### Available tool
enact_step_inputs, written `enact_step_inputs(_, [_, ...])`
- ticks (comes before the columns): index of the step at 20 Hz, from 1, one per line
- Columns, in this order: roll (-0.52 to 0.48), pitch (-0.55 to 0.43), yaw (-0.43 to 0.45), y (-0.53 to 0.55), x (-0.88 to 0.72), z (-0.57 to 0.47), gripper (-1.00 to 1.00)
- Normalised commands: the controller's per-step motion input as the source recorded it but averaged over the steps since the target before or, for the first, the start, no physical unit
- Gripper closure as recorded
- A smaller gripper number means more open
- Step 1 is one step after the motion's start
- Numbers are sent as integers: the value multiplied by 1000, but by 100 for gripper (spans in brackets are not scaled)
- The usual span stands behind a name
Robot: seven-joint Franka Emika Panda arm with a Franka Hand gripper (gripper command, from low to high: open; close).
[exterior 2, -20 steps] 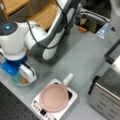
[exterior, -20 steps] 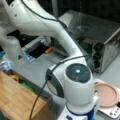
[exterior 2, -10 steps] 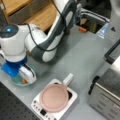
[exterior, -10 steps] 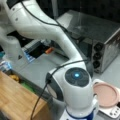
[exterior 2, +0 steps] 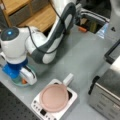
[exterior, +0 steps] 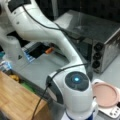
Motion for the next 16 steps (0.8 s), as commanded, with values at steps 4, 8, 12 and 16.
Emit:
enact_step_inputs(4, [135,-14,5,62,46,-145,-100])
enact_step_inputs(8, [143,-16,22,83,13,-189,-100])
enact_step_inputs(12, [147,-15,33,82,-8,-201,100])
enact_step_inputs(16, [166,-42,37,98,-33,-245,100])
